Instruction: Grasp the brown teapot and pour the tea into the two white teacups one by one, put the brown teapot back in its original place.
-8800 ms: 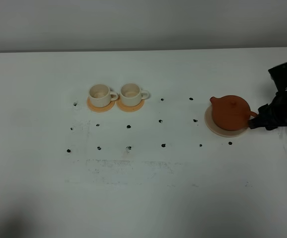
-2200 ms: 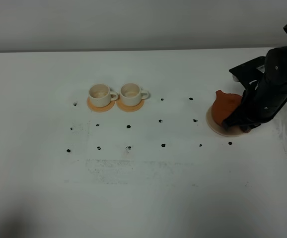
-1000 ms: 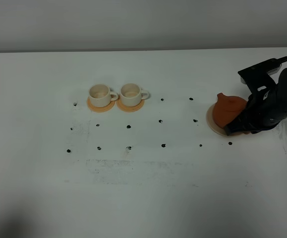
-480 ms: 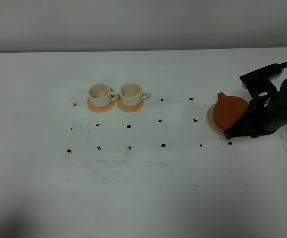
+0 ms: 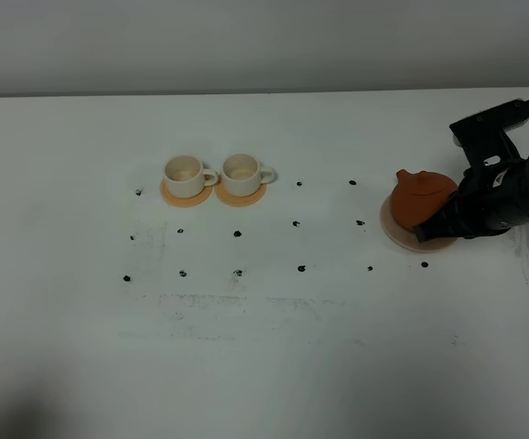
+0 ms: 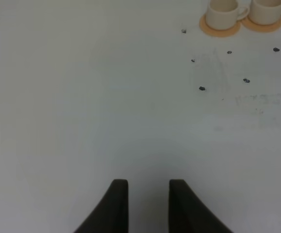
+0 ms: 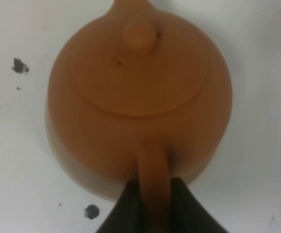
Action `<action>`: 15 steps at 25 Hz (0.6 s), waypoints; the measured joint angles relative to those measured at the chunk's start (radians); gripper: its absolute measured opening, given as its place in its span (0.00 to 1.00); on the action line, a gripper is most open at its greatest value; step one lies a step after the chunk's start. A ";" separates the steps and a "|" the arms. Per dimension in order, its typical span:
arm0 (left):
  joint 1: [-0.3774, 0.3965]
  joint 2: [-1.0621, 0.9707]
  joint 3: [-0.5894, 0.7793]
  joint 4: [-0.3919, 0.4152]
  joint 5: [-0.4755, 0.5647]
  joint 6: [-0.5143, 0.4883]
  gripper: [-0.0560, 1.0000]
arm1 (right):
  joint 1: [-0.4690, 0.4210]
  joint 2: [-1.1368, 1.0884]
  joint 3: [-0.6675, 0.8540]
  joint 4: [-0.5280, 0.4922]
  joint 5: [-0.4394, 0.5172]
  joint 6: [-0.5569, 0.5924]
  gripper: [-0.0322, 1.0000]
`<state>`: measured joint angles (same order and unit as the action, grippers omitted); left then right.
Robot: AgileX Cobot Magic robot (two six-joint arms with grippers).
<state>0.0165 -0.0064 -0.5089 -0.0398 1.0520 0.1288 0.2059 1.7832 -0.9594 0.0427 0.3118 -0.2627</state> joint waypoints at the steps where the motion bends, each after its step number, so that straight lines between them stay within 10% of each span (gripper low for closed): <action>1: 0.000 0.000 0.000 0.000 0.000 0.000 0.26 | 0.000 0.000 0.000 0.000 0.000 0.000 0.11; 15: 0.000 0.000 0.000 0.000 0.000 0.000 0.26 | -0.005 -0.009 0.151 0.019 -0.224 0.000 0.11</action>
<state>0.0165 -0.0064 -0.5089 -0.0398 1.0520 0.1288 0.2006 1.7742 -0.8083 0.0618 0.0877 -0.2627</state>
